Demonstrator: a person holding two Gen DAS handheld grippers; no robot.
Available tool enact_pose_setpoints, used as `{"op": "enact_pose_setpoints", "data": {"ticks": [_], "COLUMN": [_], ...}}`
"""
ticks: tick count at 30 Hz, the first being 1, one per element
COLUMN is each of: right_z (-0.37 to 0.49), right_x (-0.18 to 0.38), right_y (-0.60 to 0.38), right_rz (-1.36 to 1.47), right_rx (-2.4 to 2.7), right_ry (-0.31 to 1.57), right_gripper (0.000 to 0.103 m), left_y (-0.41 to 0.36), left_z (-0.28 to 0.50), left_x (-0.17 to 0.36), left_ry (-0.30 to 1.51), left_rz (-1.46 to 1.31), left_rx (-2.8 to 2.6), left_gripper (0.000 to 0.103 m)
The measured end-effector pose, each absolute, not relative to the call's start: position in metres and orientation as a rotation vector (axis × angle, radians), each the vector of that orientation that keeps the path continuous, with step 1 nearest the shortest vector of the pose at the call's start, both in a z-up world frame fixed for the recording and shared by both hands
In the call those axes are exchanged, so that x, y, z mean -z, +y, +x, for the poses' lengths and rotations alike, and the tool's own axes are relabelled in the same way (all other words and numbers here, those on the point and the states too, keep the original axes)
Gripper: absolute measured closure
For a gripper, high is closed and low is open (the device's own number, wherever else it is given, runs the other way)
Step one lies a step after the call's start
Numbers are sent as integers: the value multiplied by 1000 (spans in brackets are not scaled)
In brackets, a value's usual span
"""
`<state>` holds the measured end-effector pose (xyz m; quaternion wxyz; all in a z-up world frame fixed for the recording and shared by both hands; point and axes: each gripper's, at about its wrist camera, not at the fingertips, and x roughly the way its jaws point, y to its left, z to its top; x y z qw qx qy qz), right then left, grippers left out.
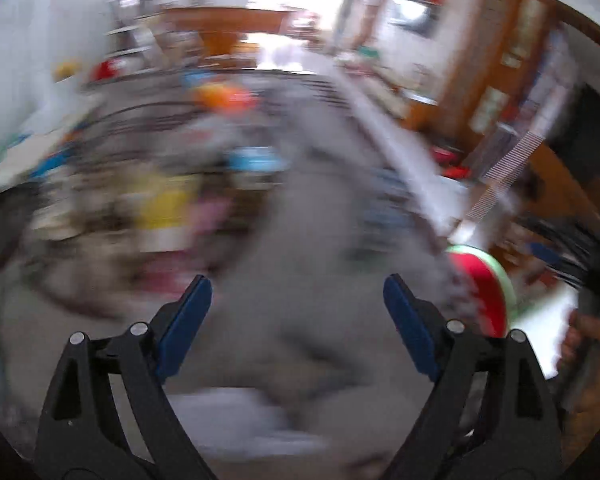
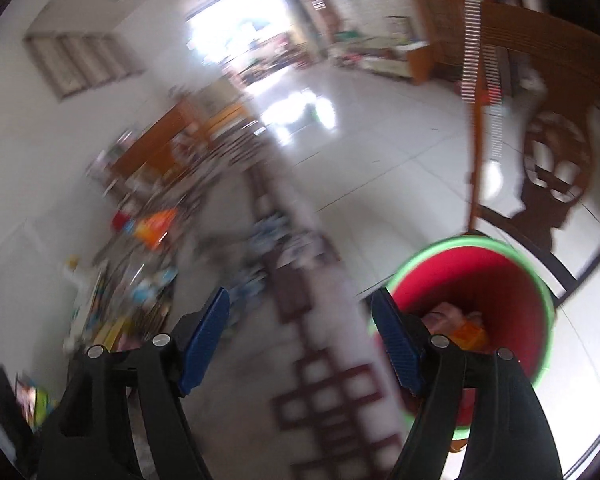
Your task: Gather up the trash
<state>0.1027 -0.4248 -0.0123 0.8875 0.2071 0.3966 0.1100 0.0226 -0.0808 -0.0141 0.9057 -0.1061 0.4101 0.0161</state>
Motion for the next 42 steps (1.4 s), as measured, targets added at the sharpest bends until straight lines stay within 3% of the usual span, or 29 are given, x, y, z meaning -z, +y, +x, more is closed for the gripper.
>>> {"op": "enact_pose_setpoints", "data": {"ticks": [6,15,23,26,42], "right_z": [106,93,64,55,2], "right_x": [8,18,33,39,64], "right_y": [-348,-251,-188,-172,-126], "right_rz": [295,153,22,26,-246], "right_rx": [-377,-658,-877,-934,-1075], "right_ry": [864,949,1012,1035,1058], "right_gripper": [31,31,30,29,29], "left_y": [28,53,73,73,71], "left_z": [16,31,32,30,15], "left_x": [35,71,91,88,64], "left_ry": [918,936,954,936,821], "left_rz": [-432,-462,-617,-617,-487], "left_rx": [-197,-142,-88,-93,-212], "left_gripper": [18,19,52,59,63]}}
